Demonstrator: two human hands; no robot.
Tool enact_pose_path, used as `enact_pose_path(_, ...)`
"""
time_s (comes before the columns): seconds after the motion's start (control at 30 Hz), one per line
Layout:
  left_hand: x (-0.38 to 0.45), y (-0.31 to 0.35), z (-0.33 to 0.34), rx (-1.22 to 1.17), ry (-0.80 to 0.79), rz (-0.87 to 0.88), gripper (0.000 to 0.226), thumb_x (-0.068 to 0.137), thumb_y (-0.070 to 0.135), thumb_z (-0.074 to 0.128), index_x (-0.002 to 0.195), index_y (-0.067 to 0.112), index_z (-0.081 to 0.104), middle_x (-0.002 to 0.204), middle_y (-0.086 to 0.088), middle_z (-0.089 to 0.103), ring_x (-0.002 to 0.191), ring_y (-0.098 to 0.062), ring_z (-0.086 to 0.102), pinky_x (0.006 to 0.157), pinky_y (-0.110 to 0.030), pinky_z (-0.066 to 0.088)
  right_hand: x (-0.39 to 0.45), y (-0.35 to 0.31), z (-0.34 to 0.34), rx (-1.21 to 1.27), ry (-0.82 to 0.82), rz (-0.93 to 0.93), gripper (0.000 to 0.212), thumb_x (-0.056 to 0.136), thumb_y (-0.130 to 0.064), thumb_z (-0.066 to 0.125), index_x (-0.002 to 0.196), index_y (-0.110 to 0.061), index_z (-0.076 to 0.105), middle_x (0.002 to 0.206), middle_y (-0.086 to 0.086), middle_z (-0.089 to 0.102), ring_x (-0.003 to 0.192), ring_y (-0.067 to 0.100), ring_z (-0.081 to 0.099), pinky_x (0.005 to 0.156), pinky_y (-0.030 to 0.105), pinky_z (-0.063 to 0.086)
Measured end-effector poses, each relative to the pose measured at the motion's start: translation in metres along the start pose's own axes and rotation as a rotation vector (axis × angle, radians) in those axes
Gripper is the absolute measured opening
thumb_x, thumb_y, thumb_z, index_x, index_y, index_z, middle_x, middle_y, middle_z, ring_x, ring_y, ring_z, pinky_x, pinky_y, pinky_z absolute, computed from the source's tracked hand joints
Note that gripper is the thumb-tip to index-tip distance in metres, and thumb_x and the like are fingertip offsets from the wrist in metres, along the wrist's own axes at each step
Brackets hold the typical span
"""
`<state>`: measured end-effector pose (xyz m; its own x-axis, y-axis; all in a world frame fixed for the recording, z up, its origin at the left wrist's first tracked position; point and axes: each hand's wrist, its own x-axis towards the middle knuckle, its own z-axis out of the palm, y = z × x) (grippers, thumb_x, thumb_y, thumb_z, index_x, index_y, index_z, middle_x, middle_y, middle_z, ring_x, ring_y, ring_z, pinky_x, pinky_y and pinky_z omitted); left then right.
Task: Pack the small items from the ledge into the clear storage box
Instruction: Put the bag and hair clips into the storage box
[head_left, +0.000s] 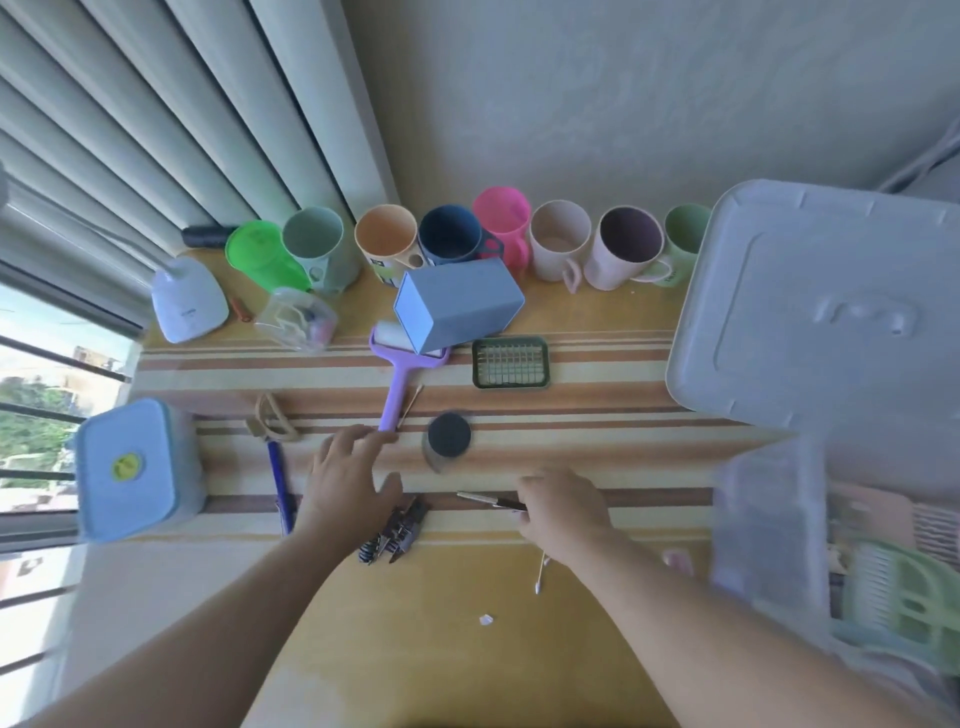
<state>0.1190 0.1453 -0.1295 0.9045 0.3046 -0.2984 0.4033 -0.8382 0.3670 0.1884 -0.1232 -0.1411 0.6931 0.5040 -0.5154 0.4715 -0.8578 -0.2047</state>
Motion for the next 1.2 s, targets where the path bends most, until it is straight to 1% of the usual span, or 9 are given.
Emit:
enact_pose_path(0.1, 0.012, -0.01, -0.013, -0.08, 0.019, -0.097, 0.033, 0.091, 0.033, 0.065, 0.123, 0.029, 0.067, 0.125, -0.003, 0.062, 0.122, -0.032, 0.05, 0.106, -0.046, 0.038, -0.006, 0.002, -0.003, 0.118, 0.037, 0.09, 0.018, 0.098, -0.039, 0.06, 0.097, -0.023, 0.067, 0.091, -0.007, 0.059, 0.084, 0.018, 0.057, 0.063, 0.033, 0.053)
enact_pose_path(0.17, 0.011, -0.017, -0.019, -0.125, -0.079, -0.125, 0.033, 0.092, 0.045, 0.061, 0.123, 0.035, 0.064, 0.117, 0.006, 0.063, 0.113, -0.023, 0.058, 0.097, -0.041, 0.046, -0.012, 0.004, -0.003, 0.185, 0.058, 0.136, 0.016, 0.095, -0.04, 0.061, 0.094, -0.026, 0.068, 0.09, -0.009, 0.061, 0.087, 0.017, 0.058, 0.063, 0.032, 0.052)
enact_pose_path(0.27, -0.004, -0.021, -0.015, -0.066, -0.4, -0.087, 0.058, 0.08, 0.074, 0.058, 0.129, 0.042, 0.058, 0.123, 0.013, 0.056, 0.109, -0.013, 0.058, 0.095, -0.036, 0.048, -0.022, 0.008, -0.001, 0.264, 0.071, 0.18, 0.017, 0.095, -0.043, 0.063, 0.089, -0.028, 0.067, 0.088, -0.01, 0.06, 0.085, 0.015, 0.056, 0.057, 0.032, 0.046)
enact_pose_path(0.33, -0.018, -0.021, -0.005, 0.035, -0.477, -0.06, 0.077, 0.069, 0.084, 0.059, 0.134, 0.045, 0.054, 0.131, 0.014, 0.049, 0.119, -0.018, 0.052, 0.102, -0.038, 0.045, -0.028, 0.009, 0.0, 0.307, 0.084, 0.209, 0.018, 0.095, -0.045, 0.063, 0.087, -0.029, 0.065, 0.086, -0.012, 0.059, 0.081, 0.013, 0.056, 0.053, 0.031, 0.041)
enact_pose_path(0.5, -0.044, -0.009, 0.018, 0.045, -0.343, -0.062, 0.079, 0.057, 0.076, 0.068, 0.13, 0.048, 0.056, 0.123, 0.013, 0.05, 0.111, -0.018, 0.053, 0.091, -0.034, 0.05, -0.043, 0.006, 0.0, 0.386, 0.075, 0.235, 0.007, 0.092, -0.036, 0.063, 0.088, -0.032, 0.067, 0.086, -0.013, 0.06, 0.078, 0.011, 0.058, 0.053, 0.03, 0.041)
enact_pose_path(0.7, -0.06, 0.011, 0.025, 0.02, -0.208, -0.131, 0.05, 0.068, 0.048, 0.07, 0.116, 0.037, 0.063, 0.099, 0.01, 0.06, 0.087, -0.018, 0.057, 0.069, -0.03, 0.045, -0.064, 0.004, -0.005, 0.428, 0.135, 0.188, 0.007, 0.09, -0.035, 0.063, 0.09, -0.033, 0.07, 0.089, -0.013, 0.064, 0.08, 0.011, 0.06, 0.064, 0.035, 0.055)
enact_pose_path(0.87, -0.066, 0.031, 0.013, -0.069, -0.105, -0.127, 0.033, 0.062, 0.046, 0.064, 0.092, 0.032, 0.06, 0.08, 0.012, 0.062, 0.073, -0.018, 0.059, 0.06, -0.031, 0.046, -0.093, 0.018, -0.022, 0.458, 0.228, 0.133, 0.005, 0.09, -0.035, 0.065, 0.087, -0.033, 0.069, 0.086, -0.013, 0.063, 0.082, 0.011, 0.058, 0.064, 0.034, 0.052)
enact_pose_path(1.0, -0.072, 0.093, -0.009, -0.131, -0.032, -0.055, 0.024, 0.072, 0.041, 0.073, 0.091, 0.034, 0.061, 0.077, 0.017, 0.066, 0.067, -0.002, 0.062, 0.06, -0.027, 0.048, -0.13, 0.037, -0.061, 0.493, 0.38, 0.06, 0.009, 0.089, -0.035, 0.069, 0.084, -0.028, 0.069, 0.079, -0.011, 0.064, 0.08, 0.012, 0.057, 0.062, 0.036, 0.052)
enact_pose_path(1.2, -0.092, 0.232, -0.044, -0.332, 0.07, 0.219, 0.02, 0.074, 0.042, 0.078, 0.089, 0.032, 0.068, 0.075, 0.019, 0.07, 0.072, -0.001, 0.065, 0.069, -0.03, 0.053, -0.223, 0.121, -0.14, 0.583, 0.742, 0.014, 0.016, 0.084, -0.026, 0.078, 0.081, -0.039, 0.069, 0.076, -0.011, 0.067, 0.071, 0.009, 0.062, 0.061, 0.025, 0.05)
